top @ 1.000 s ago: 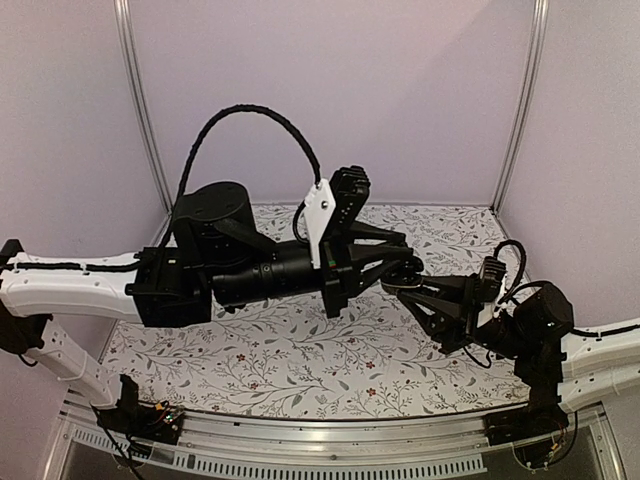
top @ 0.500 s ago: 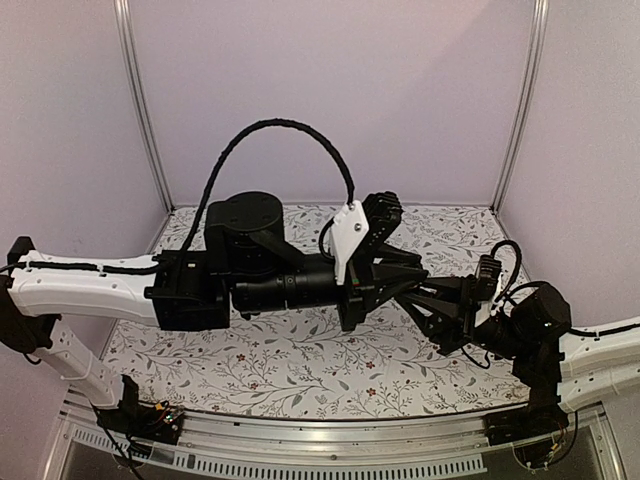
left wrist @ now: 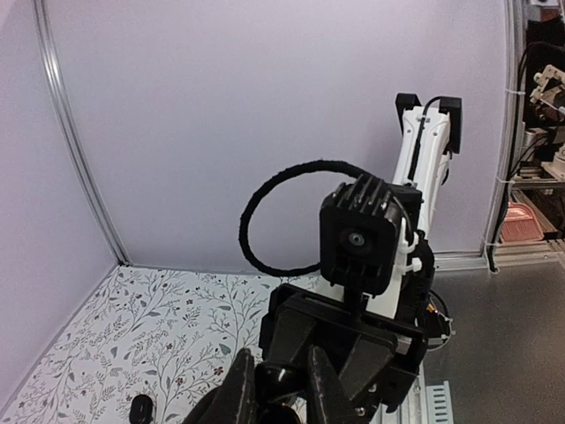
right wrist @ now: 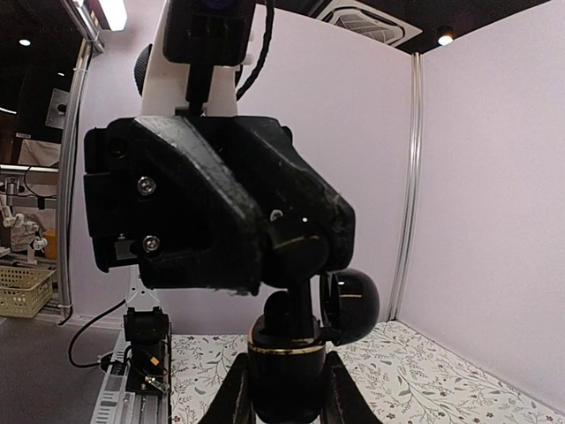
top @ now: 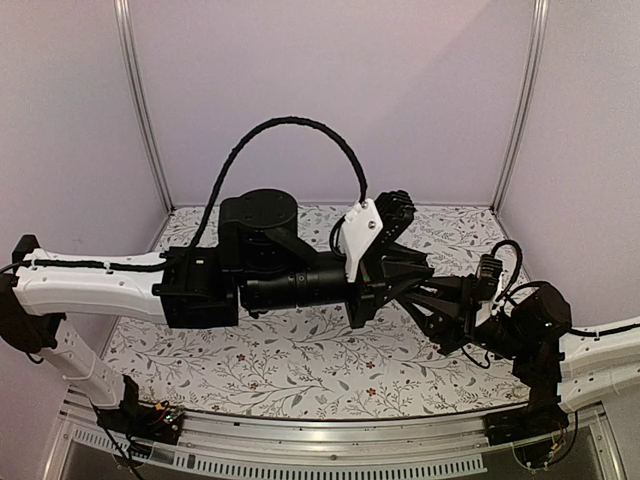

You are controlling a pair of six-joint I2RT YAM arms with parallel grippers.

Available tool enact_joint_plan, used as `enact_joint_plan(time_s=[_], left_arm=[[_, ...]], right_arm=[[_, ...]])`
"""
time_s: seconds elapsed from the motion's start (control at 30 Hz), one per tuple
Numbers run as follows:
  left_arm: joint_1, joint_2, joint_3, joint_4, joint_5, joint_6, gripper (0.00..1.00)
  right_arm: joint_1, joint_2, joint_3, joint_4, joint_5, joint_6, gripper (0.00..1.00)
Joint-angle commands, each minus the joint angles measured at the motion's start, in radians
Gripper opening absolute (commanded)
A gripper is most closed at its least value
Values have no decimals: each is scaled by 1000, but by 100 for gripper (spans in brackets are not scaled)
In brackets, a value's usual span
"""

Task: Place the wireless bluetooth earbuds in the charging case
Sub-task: Insert the right earbud into the right side groove of the charging case.

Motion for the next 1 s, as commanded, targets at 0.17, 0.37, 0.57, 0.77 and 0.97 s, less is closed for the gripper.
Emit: enact_joint_plan(time_s=[0.17,0.37,0.57,0.77,0.97], left_arm=[[-16,6,22,-46,-45,2,5],[-16,1,12,-55,-43,-7,5],[-20,7,10,-66,-21,-12,5],[-24,3,7,-69,-13,-14,5],[-24,1,4,-73,-8,-14,4]], right_arm=[[7,-29,14,35,-15,-2,0],[7,-39,7,37,-10,-1,0],[7,-38,8,38,1,0,0],[7,-48,3,37,9,6,0],[7,-55,1,38,16,8,0]])
